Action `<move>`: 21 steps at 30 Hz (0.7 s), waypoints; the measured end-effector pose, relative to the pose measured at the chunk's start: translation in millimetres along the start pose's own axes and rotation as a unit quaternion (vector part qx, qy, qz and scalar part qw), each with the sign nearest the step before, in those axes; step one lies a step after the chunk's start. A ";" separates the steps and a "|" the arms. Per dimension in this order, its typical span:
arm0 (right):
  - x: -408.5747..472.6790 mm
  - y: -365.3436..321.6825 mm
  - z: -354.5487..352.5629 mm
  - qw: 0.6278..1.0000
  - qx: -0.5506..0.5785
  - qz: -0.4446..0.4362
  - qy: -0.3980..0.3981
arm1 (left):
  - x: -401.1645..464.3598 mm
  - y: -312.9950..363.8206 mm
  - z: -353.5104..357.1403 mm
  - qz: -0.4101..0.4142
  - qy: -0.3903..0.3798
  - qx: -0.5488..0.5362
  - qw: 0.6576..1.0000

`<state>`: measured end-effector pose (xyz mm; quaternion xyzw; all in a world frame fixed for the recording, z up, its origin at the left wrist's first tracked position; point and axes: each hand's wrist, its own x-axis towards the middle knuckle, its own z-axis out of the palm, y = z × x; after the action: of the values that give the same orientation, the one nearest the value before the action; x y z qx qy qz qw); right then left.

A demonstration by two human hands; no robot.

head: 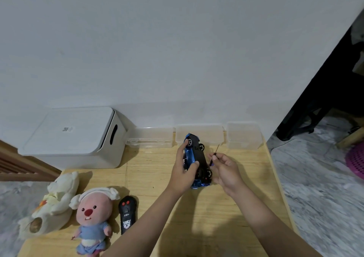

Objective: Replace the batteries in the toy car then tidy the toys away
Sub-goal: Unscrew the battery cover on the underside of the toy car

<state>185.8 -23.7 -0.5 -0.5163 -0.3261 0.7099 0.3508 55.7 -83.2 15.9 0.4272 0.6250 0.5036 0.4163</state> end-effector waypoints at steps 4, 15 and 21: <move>-5.9 -2.1 7.4 0.998 -0.052 -0.030 -0.023 | 1.1 3.9 -0.3 -0.008 0.005 -0.011 1.000; -6.5 -10.9 12.9 0.988 -0.105 -0.115 -0.006 | 11.1 7.9 -17.0 0.050 -0.081 0.160 0.982; -10.7 -12.9 14.8 0.983 -0.100 -0.152 -0.007 | 13.1 12.1 -24.7 0.030 -0.082 0.195 0.977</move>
<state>176.0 -27.1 19.3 -0.4881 -0.4731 0.6155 0.3990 29.8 -75.9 30.2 0.5585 0.6618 0.3480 0.3593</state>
